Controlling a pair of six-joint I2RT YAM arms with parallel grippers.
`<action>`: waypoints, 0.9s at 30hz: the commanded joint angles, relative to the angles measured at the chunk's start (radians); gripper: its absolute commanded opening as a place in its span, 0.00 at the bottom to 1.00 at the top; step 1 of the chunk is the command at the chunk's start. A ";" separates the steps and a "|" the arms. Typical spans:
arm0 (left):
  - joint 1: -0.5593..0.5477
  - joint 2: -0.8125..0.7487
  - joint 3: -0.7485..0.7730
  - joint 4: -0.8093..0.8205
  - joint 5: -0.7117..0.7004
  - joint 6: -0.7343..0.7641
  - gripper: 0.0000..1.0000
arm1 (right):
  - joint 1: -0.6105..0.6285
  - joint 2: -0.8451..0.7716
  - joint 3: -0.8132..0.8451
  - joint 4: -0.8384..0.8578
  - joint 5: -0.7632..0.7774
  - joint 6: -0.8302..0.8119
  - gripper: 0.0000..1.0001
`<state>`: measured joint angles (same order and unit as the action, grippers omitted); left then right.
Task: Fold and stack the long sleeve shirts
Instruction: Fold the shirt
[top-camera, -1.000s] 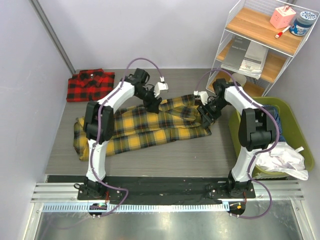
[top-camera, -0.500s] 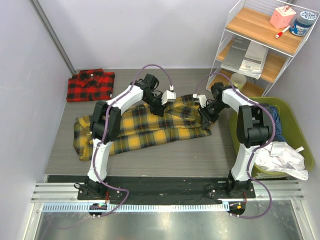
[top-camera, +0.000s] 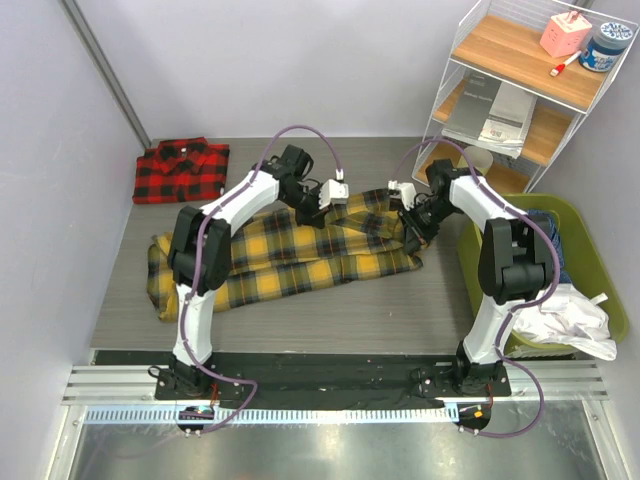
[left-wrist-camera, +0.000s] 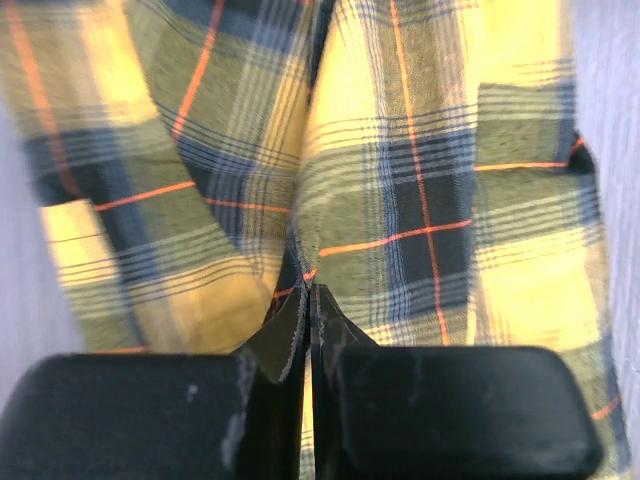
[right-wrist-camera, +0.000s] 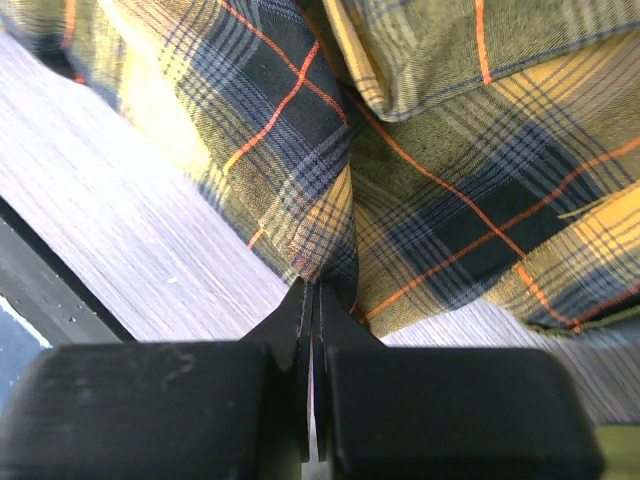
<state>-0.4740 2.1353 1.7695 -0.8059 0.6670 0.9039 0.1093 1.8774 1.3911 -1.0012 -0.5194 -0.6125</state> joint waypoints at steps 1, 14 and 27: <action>0.012 -0.109 -0.019 0.039 0.031 0.023 0.00 | 0.000 -0.080 0.032 -0.013 -0.034 -0.023 0.01; 0.025 -0.038 0.001 0.131 -0.085 -0.033 0.00 | 0.000 0.034 0.152 0.064 0.035 0.007 0.01; 0.063 -0.089 -0.031 0.125 -0.181 -0.163 0.46 | -0.002 0.086 0.062 0.101 0.185 -0.020 0.03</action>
<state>-0.4458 2.1326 1.7512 -0.6865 0.5350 0.8154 0.1093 1.9530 1.4666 -0.9367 -0.4145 -0.6304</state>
